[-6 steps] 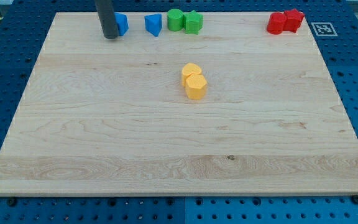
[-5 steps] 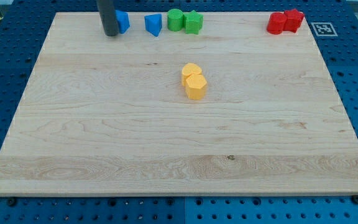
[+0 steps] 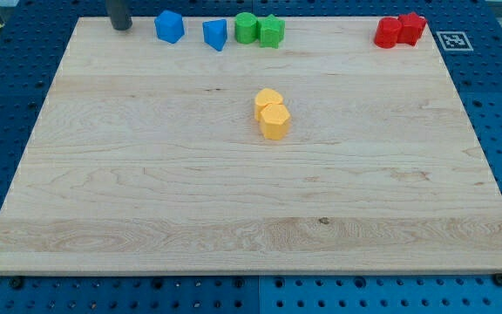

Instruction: Move the blue cube to the left of the blue triangle

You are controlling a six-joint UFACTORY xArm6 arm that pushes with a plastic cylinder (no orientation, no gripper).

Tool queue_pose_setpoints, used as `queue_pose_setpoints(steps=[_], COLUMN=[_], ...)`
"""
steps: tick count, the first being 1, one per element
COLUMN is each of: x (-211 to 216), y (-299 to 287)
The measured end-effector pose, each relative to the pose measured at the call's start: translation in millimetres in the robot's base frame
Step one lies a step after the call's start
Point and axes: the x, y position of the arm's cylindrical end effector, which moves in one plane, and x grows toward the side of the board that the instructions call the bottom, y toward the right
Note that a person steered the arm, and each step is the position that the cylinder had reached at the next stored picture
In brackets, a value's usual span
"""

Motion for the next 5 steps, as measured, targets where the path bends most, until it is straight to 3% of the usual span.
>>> queue_pose_setpoints(steps=[5], x=[12], y=[48])
